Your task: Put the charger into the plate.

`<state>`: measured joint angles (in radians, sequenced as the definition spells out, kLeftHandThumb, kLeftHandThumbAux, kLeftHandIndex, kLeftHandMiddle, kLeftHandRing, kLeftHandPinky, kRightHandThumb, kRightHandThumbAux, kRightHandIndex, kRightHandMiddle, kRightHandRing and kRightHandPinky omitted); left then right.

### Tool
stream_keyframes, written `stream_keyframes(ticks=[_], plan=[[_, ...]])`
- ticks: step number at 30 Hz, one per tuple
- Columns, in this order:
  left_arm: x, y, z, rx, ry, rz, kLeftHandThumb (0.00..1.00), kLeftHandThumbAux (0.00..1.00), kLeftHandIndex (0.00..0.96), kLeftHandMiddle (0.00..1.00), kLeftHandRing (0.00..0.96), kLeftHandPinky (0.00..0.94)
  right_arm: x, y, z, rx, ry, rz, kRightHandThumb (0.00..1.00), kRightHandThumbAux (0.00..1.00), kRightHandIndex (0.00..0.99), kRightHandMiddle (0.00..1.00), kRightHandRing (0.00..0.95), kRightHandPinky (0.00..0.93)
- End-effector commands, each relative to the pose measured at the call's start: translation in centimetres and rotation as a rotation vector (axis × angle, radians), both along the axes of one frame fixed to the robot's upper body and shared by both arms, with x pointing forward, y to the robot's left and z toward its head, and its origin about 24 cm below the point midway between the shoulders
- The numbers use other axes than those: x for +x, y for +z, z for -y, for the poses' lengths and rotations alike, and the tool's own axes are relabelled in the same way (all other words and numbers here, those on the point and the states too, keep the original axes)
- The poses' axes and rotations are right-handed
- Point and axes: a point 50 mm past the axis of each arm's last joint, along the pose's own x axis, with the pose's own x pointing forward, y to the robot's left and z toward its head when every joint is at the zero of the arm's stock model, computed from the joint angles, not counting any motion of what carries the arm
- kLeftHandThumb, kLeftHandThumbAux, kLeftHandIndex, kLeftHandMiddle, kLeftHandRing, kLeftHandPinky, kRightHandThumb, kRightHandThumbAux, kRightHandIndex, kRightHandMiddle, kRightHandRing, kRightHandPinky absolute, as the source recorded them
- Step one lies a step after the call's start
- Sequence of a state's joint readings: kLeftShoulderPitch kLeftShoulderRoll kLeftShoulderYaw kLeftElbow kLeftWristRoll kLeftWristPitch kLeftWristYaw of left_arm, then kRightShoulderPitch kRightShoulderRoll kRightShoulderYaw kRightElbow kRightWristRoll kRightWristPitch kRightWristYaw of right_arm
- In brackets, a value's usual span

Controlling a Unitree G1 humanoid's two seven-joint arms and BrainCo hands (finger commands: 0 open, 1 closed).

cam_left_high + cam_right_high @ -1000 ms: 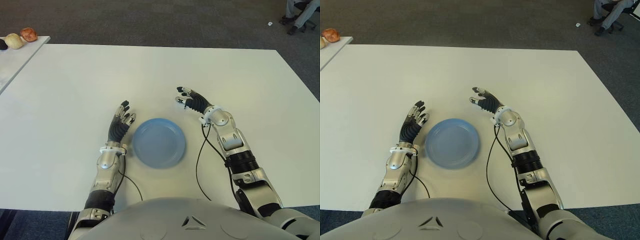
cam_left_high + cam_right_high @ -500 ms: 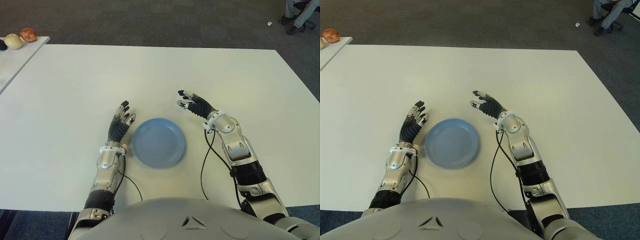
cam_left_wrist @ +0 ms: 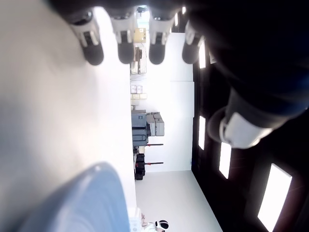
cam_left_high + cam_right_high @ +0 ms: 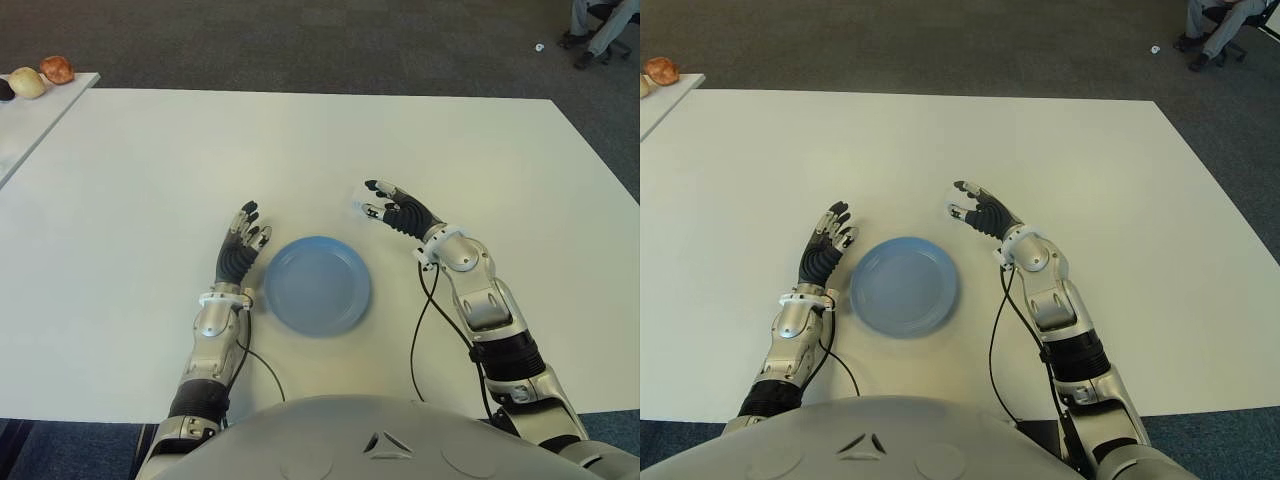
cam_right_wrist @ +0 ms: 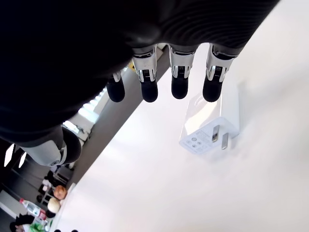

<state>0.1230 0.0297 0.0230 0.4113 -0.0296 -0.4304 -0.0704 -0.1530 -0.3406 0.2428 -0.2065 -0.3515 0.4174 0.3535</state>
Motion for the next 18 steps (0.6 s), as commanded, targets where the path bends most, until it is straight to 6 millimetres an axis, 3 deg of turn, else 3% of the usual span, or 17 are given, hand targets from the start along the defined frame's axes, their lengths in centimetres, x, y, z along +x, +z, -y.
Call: stream_keyframes(ticks=[1, 10, 18], plan=[[-2.4, -3.1, -0.2, -0.014, 0.003, -0.194, 0.0, 0.577, 0.0, 0.013, 0.001, 0.015, -0.2, -0.1, 0.2, -0.058, -0.045, 0.114, 0.0, 0.448, 0.0, 0.0, 0.0, 0.001], [-2.4, -3.1, -0.2, -0.012, 0.002, -0.197, 0.0, 0.571, 0.0, 0.012, 0.001, 0.015, 0.4, -0.5, 0.1, -0.189, -0.065, 0.405, 0.09, 0.4, 0.0, 0.0, 0.0, 0.005], [-2.4, -3.2, -0.1, -0.01, 0.003, -0.197, 0.0, 0.566, 0.0, 0.011, 0.0, 0.016, 1.6, -0.7, -0.6, -0.244, -0.038, 0.501, 0.219, 0.319, 0.0, 0.0, 0.0, 0.0]])
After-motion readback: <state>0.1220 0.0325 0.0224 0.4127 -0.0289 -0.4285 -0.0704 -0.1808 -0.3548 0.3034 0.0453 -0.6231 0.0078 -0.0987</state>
